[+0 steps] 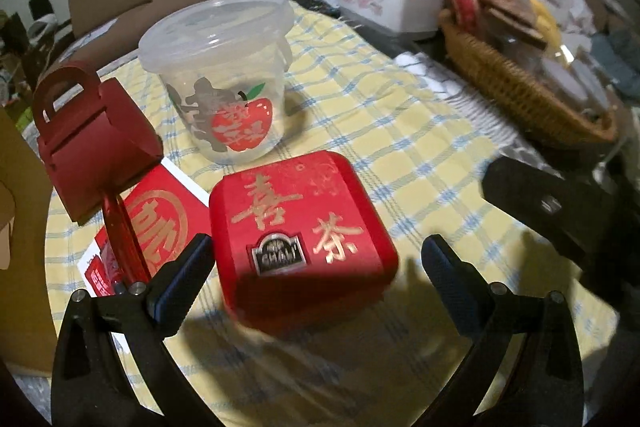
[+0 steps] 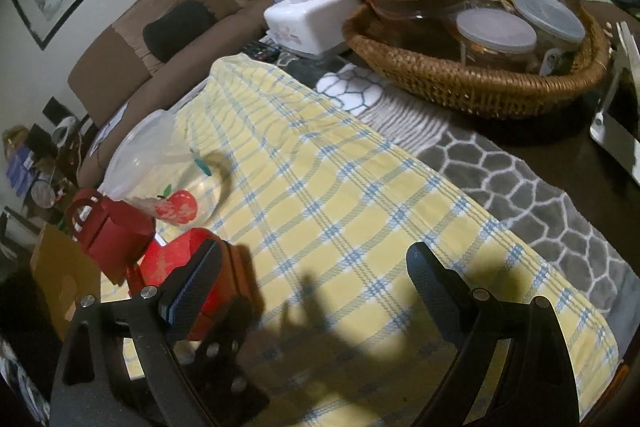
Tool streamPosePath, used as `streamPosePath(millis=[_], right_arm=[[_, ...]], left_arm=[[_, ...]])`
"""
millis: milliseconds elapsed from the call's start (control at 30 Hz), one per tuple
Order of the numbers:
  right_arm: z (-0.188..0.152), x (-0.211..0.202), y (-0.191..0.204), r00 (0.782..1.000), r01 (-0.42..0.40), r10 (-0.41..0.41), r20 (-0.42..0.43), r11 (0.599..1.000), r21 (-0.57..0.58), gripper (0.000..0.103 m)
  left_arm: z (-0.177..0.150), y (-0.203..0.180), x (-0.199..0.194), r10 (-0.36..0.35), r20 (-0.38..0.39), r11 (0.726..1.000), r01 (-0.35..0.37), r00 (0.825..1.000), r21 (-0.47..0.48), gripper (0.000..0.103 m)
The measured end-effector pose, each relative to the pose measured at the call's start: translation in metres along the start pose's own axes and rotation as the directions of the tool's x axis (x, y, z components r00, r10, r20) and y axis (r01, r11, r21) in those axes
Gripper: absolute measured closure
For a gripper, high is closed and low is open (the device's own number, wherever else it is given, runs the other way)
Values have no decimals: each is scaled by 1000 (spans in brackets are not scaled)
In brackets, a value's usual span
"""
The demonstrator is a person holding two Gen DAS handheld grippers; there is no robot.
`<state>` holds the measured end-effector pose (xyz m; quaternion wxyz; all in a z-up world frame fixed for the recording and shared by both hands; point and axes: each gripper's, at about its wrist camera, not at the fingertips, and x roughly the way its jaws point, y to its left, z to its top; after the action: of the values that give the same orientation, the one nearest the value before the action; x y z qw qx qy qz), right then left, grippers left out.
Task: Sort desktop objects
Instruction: 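Grasp the red CHALI tea tin with the left tool and lift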
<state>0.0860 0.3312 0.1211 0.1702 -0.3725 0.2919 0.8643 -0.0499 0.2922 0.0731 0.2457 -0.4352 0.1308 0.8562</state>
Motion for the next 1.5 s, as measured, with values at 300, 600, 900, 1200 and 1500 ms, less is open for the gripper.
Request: streamPosePath(millis=[300,600,900,1200,1500], right_arm=[[-3,7,-15,1000,-18,19,-23,999,45,7],[-10,33,-32,885,-389,450,-117,854,346,7],[-26,48,14,780,-491,572,-253,811,318,7],[-30,35,49,672,-617,683,-288,731,293,6],[-42,19,90,625,-641,706,-334,708,297,21]], left_arm=[[2,23,12,-37,-9,998,36,999,-58,14],[-21,67,9,-264,9,956,263,965,-127,14],[-33,69,-19,-367,36,929,368,930,-48,14],[-37,85,-50,-374,37,927,375,927,-29,15],[-38,124,-89,-346,53,937,348,937,-30,16]])
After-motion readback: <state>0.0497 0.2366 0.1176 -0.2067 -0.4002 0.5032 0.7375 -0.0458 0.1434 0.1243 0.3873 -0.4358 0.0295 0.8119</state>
